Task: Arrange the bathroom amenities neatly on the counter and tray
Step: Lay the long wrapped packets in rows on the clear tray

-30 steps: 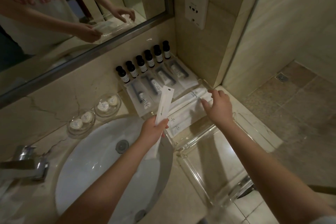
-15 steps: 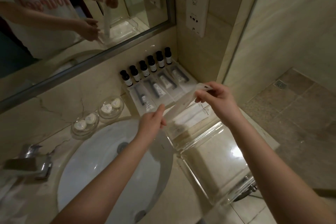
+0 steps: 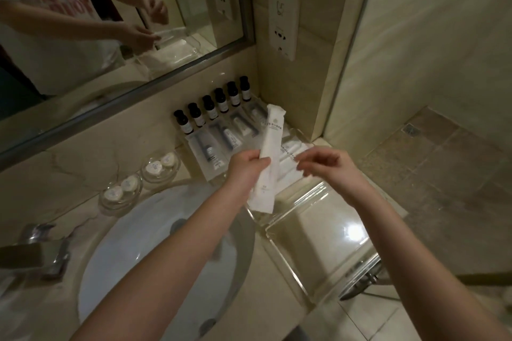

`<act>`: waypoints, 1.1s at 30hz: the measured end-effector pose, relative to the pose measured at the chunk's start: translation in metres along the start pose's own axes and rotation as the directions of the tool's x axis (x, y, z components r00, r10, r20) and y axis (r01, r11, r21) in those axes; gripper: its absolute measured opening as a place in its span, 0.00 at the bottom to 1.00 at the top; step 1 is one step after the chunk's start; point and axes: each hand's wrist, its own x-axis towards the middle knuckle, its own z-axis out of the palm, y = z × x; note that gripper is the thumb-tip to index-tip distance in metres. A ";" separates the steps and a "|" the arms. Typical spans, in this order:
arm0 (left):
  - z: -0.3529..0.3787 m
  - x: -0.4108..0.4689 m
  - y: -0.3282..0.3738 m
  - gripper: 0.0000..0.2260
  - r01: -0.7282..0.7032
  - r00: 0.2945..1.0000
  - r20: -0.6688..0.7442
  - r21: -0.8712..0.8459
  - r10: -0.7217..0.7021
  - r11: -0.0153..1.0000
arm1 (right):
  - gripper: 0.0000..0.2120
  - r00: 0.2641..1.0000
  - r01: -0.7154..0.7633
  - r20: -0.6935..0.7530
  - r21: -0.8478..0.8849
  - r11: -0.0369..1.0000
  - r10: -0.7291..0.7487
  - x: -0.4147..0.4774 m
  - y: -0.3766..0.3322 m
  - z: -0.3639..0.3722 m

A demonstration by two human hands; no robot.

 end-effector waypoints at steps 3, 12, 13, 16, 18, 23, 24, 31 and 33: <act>0.001 -0.005 -0.010 0.07 -0.013 0.997 0.077 0.095 0.006 0.995 | 0.15 0.964 -0.096 -0.254 -0.047 0.994 0.081 0.022 0.013 -0.009; 0.024 0.020 -0.047 0.12 -0.112 0.981 0.191 0.363 0.044 0.925 | 0.05 0.938 -0.086 -0.311 0.214 0.973 0.152 0.059 0.044 -0.009; 0.022 0.022 -0.053 0.14 -0.140 0.984 0.164 0.449 0.073 0.882 | 0.06 0.908 -0.094 -0.378 0.235 0.968 0.180 0.060 0.050 -0.011; 0.013 0.024 -0.073 0.17 -0.223 0.973 0.195 0.684 0.120 0.694 | 0.04 0.851 -0.154 -0.469 0.213 0.965 0.239 0.063 0.073 -0.014; 0.009 0.023 -0.088 0.18 -0.294 0.954 0.273 0.764 0.125 0.574 | 0.04 0.843 -0.233 -0.467 0.132 0.963 0.268 0.065 0.090 -0.011; 0.010 0.022 -0.105 0.20 -0.392 0.918 0.387 0.846 0.092 0.361 | 0.16 0.886 -0.342 -0.426 -0.332 0.879 0.183 0.067 0.105 0.000; 0.011 0.022 -0.106 0.19 -0.406 0.913 0.397 0.858 0.097 0.314 | 0.19 0.894 -0.348 -0.423 -0.444 0.826 0.149 0.066 0.106 0.001; 0.015 0.019 -0.110 0.17 -0.442 0.896 0.432 0.889 0.099 0.121 | 0.15 0.967 -0.155 -0.218 -0.913 0.377 -0.131 0.051 0.124 -0.001; 0.015 0.018 -0.113 0.18 -0.456 0.889 0.447 0.886 0.104 0.086 | 0.12 0.974 -0.035 -0.114 -0.929 0.368 -0.194 0.044 0.131 0.000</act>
